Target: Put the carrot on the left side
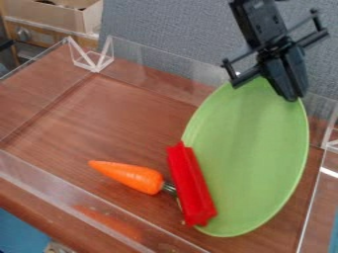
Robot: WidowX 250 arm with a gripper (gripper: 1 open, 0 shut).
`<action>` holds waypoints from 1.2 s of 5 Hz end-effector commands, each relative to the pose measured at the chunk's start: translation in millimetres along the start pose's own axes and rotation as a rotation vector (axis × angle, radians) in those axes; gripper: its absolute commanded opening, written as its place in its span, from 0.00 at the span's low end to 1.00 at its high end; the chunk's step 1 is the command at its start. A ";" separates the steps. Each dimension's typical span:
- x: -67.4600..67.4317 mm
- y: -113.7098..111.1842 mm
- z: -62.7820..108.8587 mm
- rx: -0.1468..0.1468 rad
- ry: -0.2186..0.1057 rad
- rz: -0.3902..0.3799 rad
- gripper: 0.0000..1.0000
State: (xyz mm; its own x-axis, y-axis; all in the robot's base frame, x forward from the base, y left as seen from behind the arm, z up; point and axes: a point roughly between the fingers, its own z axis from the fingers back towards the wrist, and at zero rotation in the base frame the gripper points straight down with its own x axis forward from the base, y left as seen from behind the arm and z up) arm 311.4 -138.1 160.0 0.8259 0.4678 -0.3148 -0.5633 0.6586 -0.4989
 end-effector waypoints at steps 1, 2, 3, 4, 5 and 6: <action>-11.3 -8.2 -2.5 -0.013 -0.008 -0.038 0.00; -8.1 11.6 4.8 -0.028 -0.037 0.002 0.00; -4.1 29.5 13.0 -0.044 -0.070 0.044 0.00; 2.6 34.4 16.0 -0.045 -0.074 0.057 0.00; -7.5 54.0 20.2 -0.034 -0.086 0.072 0.00; -21.6 69.2 16.9 -0.017 -0.083 0.076 0.00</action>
State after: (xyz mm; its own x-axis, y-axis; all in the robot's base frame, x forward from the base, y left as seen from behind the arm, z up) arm 259.5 -96.4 152.4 0.7826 0.5612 -0.2695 -0.6093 0.6015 -0.5166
